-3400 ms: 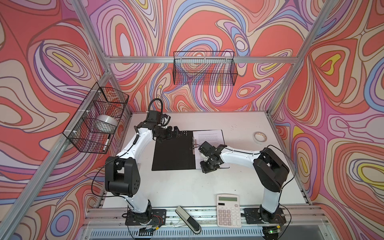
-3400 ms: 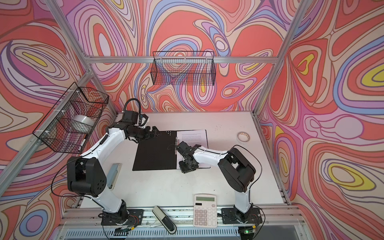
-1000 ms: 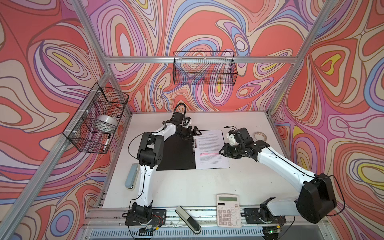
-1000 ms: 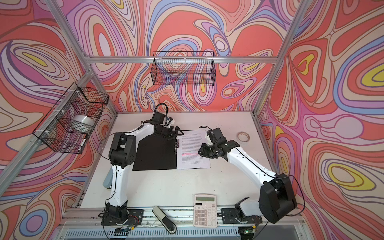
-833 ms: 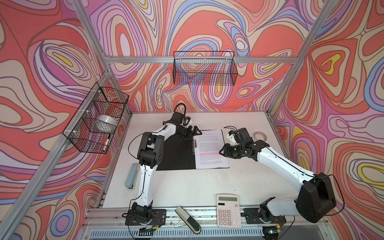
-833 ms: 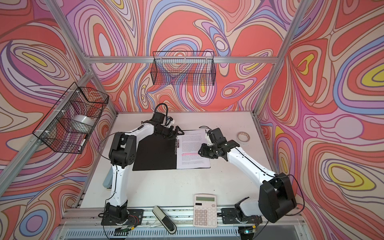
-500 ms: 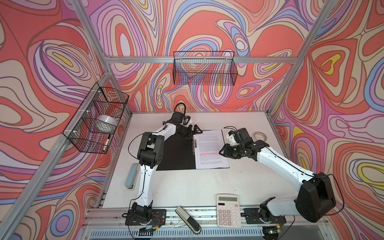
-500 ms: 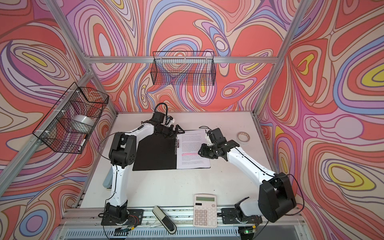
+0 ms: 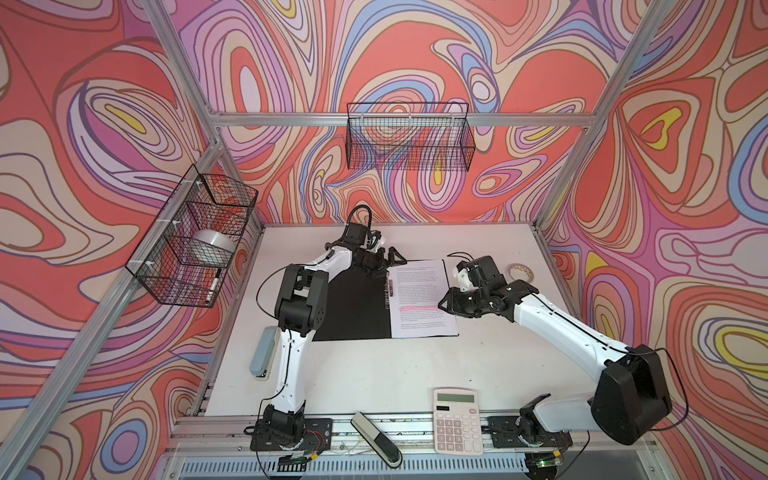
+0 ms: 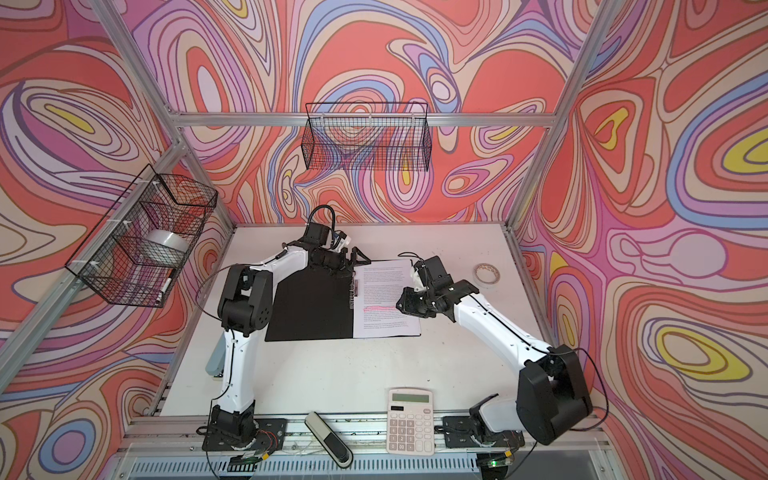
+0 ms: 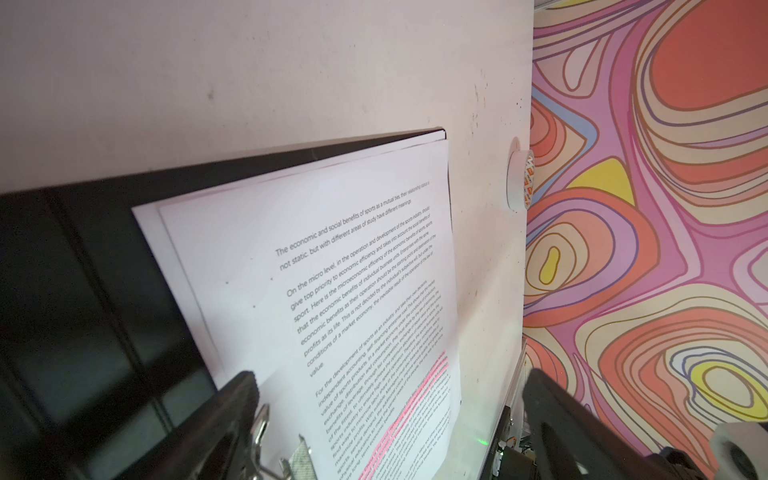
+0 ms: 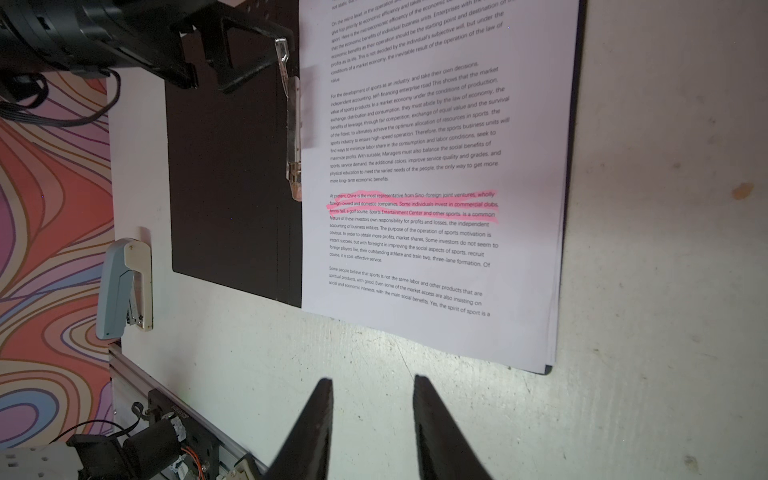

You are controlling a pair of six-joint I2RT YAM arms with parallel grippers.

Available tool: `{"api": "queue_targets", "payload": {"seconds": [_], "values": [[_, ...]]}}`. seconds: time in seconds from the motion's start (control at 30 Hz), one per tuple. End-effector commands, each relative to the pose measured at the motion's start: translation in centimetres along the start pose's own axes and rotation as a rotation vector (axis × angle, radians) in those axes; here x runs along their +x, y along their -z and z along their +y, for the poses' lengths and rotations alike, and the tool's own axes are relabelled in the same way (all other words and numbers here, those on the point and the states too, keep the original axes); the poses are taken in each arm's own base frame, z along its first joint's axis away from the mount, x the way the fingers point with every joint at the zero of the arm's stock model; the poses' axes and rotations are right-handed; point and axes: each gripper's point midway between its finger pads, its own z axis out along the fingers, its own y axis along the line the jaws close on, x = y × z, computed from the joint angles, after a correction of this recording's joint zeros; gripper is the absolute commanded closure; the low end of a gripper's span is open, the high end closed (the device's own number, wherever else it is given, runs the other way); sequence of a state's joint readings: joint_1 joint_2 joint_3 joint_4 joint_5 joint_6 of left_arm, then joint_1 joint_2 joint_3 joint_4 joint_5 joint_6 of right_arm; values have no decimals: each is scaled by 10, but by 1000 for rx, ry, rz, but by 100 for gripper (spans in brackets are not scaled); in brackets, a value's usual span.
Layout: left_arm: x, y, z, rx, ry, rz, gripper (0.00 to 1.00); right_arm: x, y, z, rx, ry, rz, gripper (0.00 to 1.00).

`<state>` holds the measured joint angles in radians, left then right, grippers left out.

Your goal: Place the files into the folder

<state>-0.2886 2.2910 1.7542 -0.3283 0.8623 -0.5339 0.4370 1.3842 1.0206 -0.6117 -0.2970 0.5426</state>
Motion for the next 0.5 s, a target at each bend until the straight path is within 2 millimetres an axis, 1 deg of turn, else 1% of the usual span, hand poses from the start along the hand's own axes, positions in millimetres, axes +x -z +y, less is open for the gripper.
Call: {"api": "queue_targets", "payload": {"seconds": [0.0, 0.17, 0.27, 0.3, 0.47], "values": [[-1, 2, -12, 47, 1, -5, 0, -1, -4, -3, -1, 4, -1, 65], [5, 8, -23, 72, 7, 1, 0, -3, -4, -2, -4, 5, -4, 66], [12, 12, -28, 81, 14, 12, 0, -5, -4, 0, -8, 6, -8, 65], [12, 13, -32, 94, -1, 2, 0, -5, -3, 0, -9, 7, -9, 66], [21, 21, -43, 116, -12, 2, 0, -5, -2, 1, -13, 6, -12, 65]]}}
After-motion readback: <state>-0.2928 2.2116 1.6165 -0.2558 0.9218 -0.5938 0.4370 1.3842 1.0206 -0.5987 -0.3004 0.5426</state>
